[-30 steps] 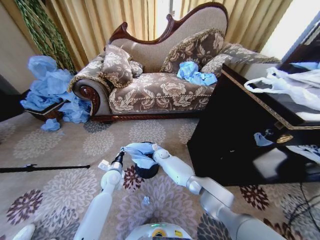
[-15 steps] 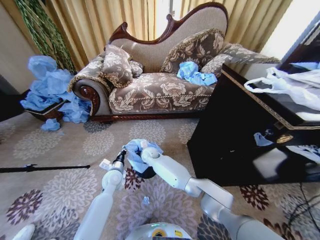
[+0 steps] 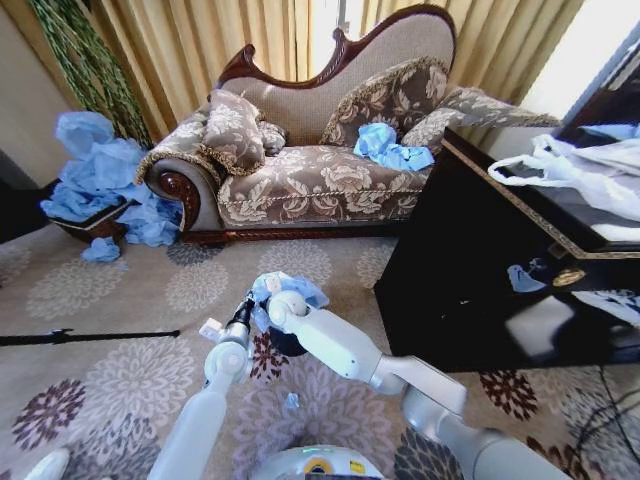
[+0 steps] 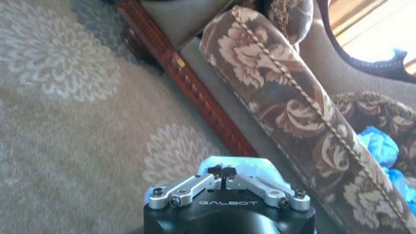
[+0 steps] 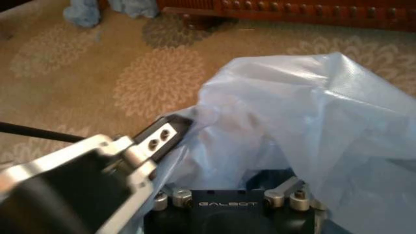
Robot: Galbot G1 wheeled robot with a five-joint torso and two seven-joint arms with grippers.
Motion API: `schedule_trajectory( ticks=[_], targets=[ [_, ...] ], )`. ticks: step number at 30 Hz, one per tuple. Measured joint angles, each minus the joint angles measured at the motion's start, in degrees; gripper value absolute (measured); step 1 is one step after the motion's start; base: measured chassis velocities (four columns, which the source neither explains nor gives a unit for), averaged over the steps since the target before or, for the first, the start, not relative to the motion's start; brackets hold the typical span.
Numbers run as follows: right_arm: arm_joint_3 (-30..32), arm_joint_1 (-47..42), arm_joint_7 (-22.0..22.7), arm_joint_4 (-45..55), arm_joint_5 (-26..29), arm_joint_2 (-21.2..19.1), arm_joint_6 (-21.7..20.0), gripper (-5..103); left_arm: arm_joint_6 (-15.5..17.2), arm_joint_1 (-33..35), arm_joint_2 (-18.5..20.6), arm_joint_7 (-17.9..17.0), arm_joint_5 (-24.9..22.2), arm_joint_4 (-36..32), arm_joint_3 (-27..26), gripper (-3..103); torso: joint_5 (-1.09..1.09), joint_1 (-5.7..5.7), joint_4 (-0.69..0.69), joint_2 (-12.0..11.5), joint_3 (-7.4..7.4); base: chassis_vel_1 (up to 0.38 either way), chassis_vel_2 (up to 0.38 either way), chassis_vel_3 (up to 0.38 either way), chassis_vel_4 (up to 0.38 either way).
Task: Place a garbage bag over the trash bin.
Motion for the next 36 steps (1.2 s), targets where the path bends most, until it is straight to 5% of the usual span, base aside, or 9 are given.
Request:
schedule_trajectory(
  ticks=[36],
  targets=[
    [0.63,-1.42,-0.67,6.56,-2.09,-5.93,3.23,100,5.20,4.03,2.94,-0.38,-5.39,-10.07,-8.40,0,0.00,0.00,0.00,-0.01,0.00,0.000,0.000,0.000,0.000]
  ],
)
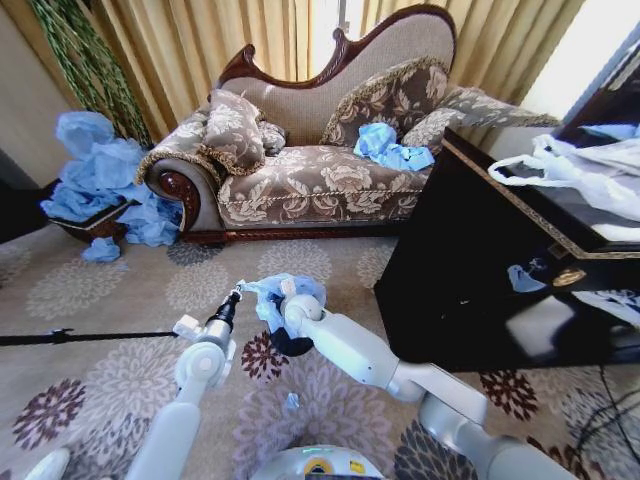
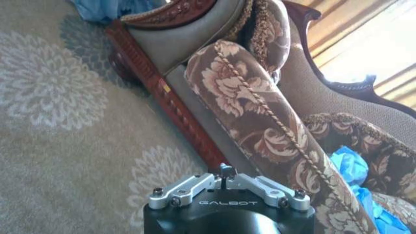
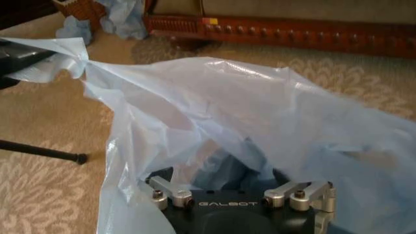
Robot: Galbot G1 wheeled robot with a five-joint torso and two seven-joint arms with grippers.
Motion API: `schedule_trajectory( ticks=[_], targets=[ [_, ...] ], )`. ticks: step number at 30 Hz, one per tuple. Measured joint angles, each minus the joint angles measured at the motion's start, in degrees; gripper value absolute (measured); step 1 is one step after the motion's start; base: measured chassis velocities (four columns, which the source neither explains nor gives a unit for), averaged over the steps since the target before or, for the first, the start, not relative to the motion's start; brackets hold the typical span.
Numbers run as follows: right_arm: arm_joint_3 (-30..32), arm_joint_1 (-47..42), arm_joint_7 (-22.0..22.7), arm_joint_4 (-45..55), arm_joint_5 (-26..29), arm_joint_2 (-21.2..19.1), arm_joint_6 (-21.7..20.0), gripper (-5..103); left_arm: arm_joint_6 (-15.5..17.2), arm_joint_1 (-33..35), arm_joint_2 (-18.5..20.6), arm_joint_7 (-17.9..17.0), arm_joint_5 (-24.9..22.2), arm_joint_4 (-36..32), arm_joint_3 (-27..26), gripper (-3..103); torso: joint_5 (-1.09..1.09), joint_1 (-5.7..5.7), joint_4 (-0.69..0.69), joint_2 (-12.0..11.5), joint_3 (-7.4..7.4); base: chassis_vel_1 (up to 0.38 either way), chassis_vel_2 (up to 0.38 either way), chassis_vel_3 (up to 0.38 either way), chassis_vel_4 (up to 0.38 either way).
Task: Place a garbage bag over the trash bin.
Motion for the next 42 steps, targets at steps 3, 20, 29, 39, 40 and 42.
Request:
schedule_trajectory(
  ticks=[3,20,29,39,40,42],
  targets=[
    [-0.01,0.00,0.02,1.12,-0.05,-0.64,0.11,100,0.20,0.30,0.26,-0.06,-0.11,-0.27,-0.29,0,0.00,0.00,0.00,0.00,0.00,0.000,0.000,0.000,0.000],
    [0.63,-2.98,2.98,9.33,0.88,-5.77,0.49,100,0.26,-0.16,0.41,0.04,0.32,0.76,0.93,0,0.00,0.00,0.00,0.00,0.00,0.000,0.000,0.000,0.000],
    [-0.09,-2.71,0.43,7.89,-3.94,-8.47,0.72,100,0.25,1.71,0.43,0.16,0.60,0.55,-0.50,0,0.00,0.00,-0.01,0.00,0.00,0.000,0.000,0.000,0.000],
    [2.36,-4.84,3.19,14.21,-1.99,-12.61,3.05,100,0.24,3.68,0.37,0.71,0.47,-0.03,-2.72,0,0.00,0.00,0.00,0.01,0.00,0.000,0.000,0.000,0.000],
    [2.81,-4.99,3.53,14.82,-1.77,-12.74,3.36,100,0.23,3.77,0.29,0.67,0.51,-0.05,-2.64,0,0.01,0.00,0.00,0.01,0.00,0.000,0.000,0.000,0.000],
    [3.58,-5.21,4.12,15.84,-1.39,-12.93,3.65,100,0.20,3.95,0.18,0.62,0.63,-0.12,-2.54,0,0.00,0.00,0.00,0.01,0.00,0.000,0.000,0.000,0.000]
  ],
)
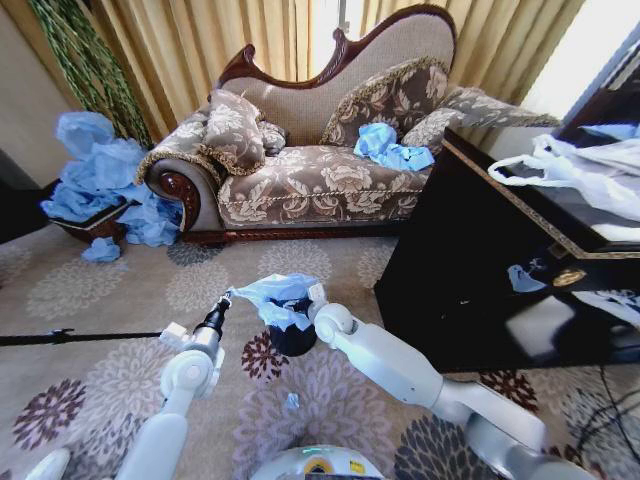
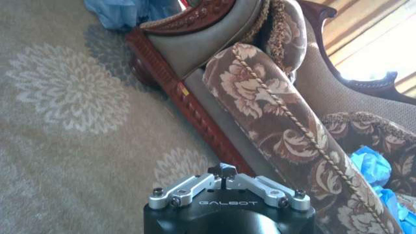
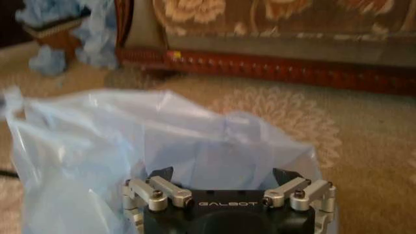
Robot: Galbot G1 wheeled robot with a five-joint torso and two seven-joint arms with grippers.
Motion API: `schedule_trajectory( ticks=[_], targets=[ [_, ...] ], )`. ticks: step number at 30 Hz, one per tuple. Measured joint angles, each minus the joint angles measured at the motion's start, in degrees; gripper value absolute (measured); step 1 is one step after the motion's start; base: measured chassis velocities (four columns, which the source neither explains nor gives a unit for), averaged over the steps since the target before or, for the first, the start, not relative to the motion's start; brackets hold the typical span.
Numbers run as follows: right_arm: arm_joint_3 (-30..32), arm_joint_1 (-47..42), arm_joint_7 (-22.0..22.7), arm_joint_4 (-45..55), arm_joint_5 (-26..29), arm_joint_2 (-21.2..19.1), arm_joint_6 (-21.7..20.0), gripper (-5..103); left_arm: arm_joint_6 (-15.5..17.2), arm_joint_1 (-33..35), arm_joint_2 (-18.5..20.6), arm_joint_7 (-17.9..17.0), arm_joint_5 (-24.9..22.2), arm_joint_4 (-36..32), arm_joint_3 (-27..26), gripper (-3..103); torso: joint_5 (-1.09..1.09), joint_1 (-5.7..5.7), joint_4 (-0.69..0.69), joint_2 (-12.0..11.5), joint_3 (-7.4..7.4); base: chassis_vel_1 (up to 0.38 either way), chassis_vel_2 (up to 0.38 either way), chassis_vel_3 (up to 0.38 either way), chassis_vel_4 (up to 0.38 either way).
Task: Place a garbage bag over the trash bin.
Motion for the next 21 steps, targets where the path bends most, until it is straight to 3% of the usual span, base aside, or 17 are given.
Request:
schedule_trajectory(
  ticks=[8,9,10,11,15,16,17,20,21],
  targets=[
    [5.98,-3.57,2.83,5.11,1.73,-3.31,0.36,100,-0.26,1.87,-0.37,0.01,0.66,-0.62,-0.54,0,0.00,0.00,0.00,0.00,0.00,0.000,0.000,0.000,0.000],
    [7.15,-4.66,4.81,6.62,4.08,-4.02,0.66,100,-0.32,2.09,-0.50,0.03,0.72,-0.69,-0.65,0,0.00,0.00,0.00,0.00,-0.01,0.000,0.000,0.000,0.000],
    [9.85,-6.97,12.67,10.18,12.57,-4.73,2.68,100,-0.45,2.38,-0.78,0.14,0.96,-0.72,-0.66,0,0.00,0.00,-0.01,0.00,0.00,0.000,0.000,0.000,0.000],
    [11.41,-7.83,15.92,11.77,17.61,-4.74,3.46,100,-0.50,2.46,-0.86,0.23,1.14,-0.72,-0.51,0,0.00,0.00,0.00,0.00,0.00,0.000,0.000,0.000,0.000],
    [14.03,-8.85,22.67,15.16,27.87,-4.08,5.06,100,-0.74,2.34,-0.83,0.31,1.60,-0.55,0.22,0,0.00,0.00,0.00,0.00,-0.01,0.000,0.000,0.000,0.000],
    [15.55,-9.48,27.07,17.24,34.15,-3.22,6.94,100,-0.87,2.10,-0.73,0.31,1.83,-0.34,0.75,0,-0.01,0.00,0.00,0.00,0.00,0.000,0.000,0.000,0.000],
    [15.55,-9.48,27.07,17.24,34.15,-3.22,6.94,100,-0.87,2.10,-0.73,0.31,1.83,-0.34,0.75,0,-0.01,0.00,0.00,0.00,0.00,0.000,0.000,0.000,0.000],
    [19.87,-11.50,35.03,20.44,48.63,-1.22,9.49,100,-1.11,1.47,-0.59,0.28,2.34,-0.03,1.96,0,-0.01,0.00,0.01,0.00,-0.01,0.000,0.000,0.000,0.000],
    [19.87,-11.50,35.03,20.44,48.63,-1.22,9.49,100,-1.11,1.47,-0.59,0.28,2.34,-0.03,1.96,0,-0.01,0.00,0.01,0.00,-0.01,0.000,0.000,0.000,0.000]
  ],
)
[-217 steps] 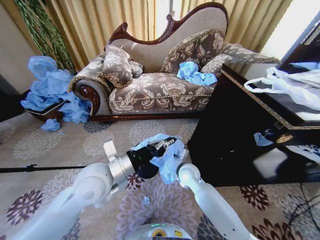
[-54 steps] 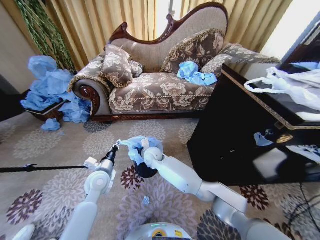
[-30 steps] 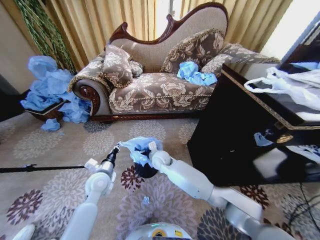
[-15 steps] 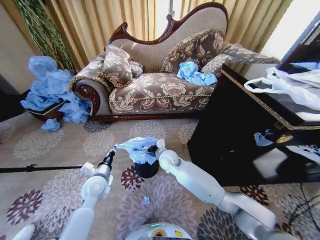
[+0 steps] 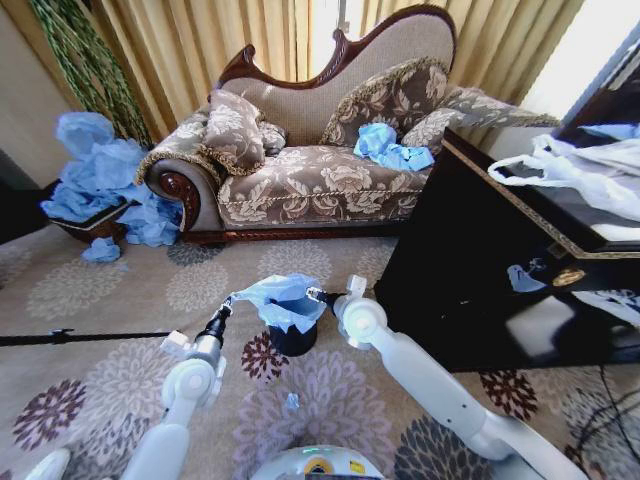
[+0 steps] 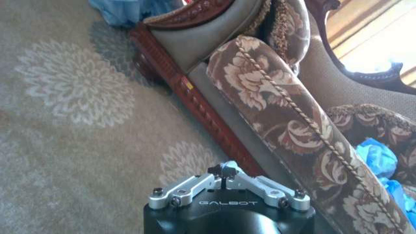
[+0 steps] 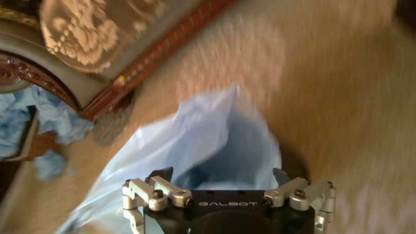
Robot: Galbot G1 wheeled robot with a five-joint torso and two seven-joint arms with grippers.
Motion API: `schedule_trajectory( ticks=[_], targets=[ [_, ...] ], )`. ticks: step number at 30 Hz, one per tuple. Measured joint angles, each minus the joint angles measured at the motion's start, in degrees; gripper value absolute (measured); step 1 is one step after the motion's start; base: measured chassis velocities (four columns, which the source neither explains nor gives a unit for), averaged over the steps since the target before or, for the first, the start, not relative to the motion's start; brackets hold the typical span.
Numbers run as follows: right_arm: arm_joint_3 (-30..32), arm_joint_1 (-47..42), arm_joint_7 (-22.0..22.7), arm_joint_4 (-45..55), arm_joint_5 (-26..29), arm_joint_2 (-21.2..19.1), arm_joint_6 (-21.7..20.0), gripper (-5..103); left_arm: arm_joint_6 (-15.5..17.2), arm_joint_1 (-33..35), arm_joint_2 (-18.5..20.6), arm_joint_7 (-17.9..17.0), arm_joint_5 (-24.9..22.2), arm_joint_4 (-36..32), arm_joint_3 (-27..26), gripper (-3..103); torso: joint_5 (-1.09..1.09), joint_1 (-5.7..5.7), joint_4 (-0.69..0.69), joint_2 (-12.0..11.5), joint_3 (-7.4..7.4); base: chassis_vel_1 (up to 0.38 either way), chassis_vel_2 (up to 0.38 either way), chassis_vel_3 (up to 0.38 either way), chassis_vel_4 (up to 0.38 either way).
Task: Place a garbage bag over the trash bin.
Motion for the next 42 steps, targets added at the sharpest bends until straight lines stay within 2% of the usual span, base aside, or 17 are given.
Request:
schedule_trajectory(
  ticks=[3,6,8,10,15,17,19,21,23,25,26,27,28,29,31,35,42],
  targets=[
    [3.18,-3.25,3.87,2.67,7.65,1.00,1.75,100,-0.20,-0.96,0.17,-0.13,0.36,0.50,1.31,0,0.00,0.00,-0.02,0.00,0.00,0.000,0.000,0.000,0.000],
    [3.10,-5.54,2.27,3.53,5.85,0.55,-0.06,100,-0.27,-1.39,0.20,-0.21,0.57,0.77,1.80,0,0.01,0.00,0.00,0.00,0.00,0.000,0.000,0.000,0.000],
    [1.81,-8.78,-4.48,3.75,-1.05,-0.76,-2.32,100,-0.32,-1.73,0.19,-0.35,0.72,1.01,2.22,0,0.01,0.00,-0.03,0.00,0.01,0.000,0.000,0.000,0.000],
    [2.08,-9.69,-5.88,3.79,-1.46,-0.76,-2.54,100,-0.39,-1.80,0.18,-0.37,0.86,1.07,2.34,0,0.00,0.00,-0.04,0.00,0.00,0.000,0.000,0.000,0.000],
    [6.82,-10.19,-3.96,1.69,1.99,3.64,-0.08,100,-0.50,-1.55,0.10,-0.39,1.27,1.11,2.52,0,0.00,0.01,0.01,0.00,0.01,0.000,0.000,0.000,0.000],
    [6.22,-11.04,-8.33,1.86,-6.94,2.97,-2.56,100,-0.52,-1.31,0.06,-0.36,1.41,1.15,2.55,0,0.01,0.01,0.01,0.00,0.00,0.000,0.000,0.000,0.000],
    [5.57,-11.42,-10.16,2.14,-10.02,2.21,-3.48,100,-0.52,-1.28,0.03,-0.35,1.43,1.16,2.56,0,0.00,0.01,-0.01,0.00,0.01,0.000,0.000,0.000,0.000],
    [3.17,-12.76,-17.32,3.57,-19.27,-0.67,-6.64,100,-0.55,-1.26,-0.11,-0.34,1.50,1.17,2.74,0,0.01,0.00,-0.03,0.00,0.00,0.000,0.000,0.000,0.000],
    [2.76,-12.94,-18.71,3.73,-20.77,-1.10,-7.37,100,-0.55,-1.26,-0.12,-0.34,1.51,1.17,2.79,0,0.01,0.00,-0.03,0.00,0.00,0.000,0.000,0.000,0.000],
    [1.05,-13.74,-26.22,3.82,-30.11,-2.76,-8.83,100,-0.58,-1.30,-0.12,-0.34,1.52,1.16,2.93,0,0.01,0.00,0.00,0.00,0.00,0.000,0.000,0.000,0.000],
    [1.05,-13.74,-26.22,3.82,-30.11,-2.76,-8.83,100,-0.58,-1.30,-0.12,-0.34,1.52,1.16,2.93,0,0.01,0.00,0.00,0.00,0.00,0.000,0.000,0.000,0.000],
    [-0.70,-14.87,-36.63,3.08,-42.86,-5.17,-8.40,100,-0.58,-1.35,-0.05,-0.35,1.49,1.13,2.97,0,0.01,0.00,0.00,0.00,0.00,0.000,0.000,0.000,0.000],
    [-1.44,-15.35,-42.16,2.57,-48.52,-6.65,-7.58,100,-0.58,-1.36,0.01,-0.38,1.39,1.09,2.97,0,0.02,0.00,-0.01,0.00,0.01,0.000,0.000,0.000,0.000],
    [-1.44,-15.35,-42.16,2.57,-48.52,-6.65,-7.58,100,-0.58,-1.36,0.01,-0.38,1.39,1.09,2.97,0,0.02,0.00,-0.01,0.00,0.01,0.000,0.000,0.000,0.000],
    [-2.63,-16.31,-52.43,2.30,-56.56,-9.65,-6.86,100,-0.58,-1.31,0.08,-0.41,1.18,0.99,2.88,0,0.02,0.00,-0.03,0.00,0.00,0.000,0.000,0.000,0.000],
    [-4.50,-16.30,-57.55,1.92,-61.47,-11.21,-5.83,100,-0.56,-1.07,-0.11,-0.41,1.12,1.01,2.89,0,0.00,0.00,-0.01,0.00,0.00,0.000,0.000,0.000,0.000],
    [-7.01,-11.37,-57.99,-5.39,-63.58,-8.98,-3.21,100,-0.55,-1.03,-0.27,-0.43,1.12,0.90,3.33,0,0.00,0.00,-0.01,-0.01,0.00,0.000,0.000,0.000,0.000]
  ],
)
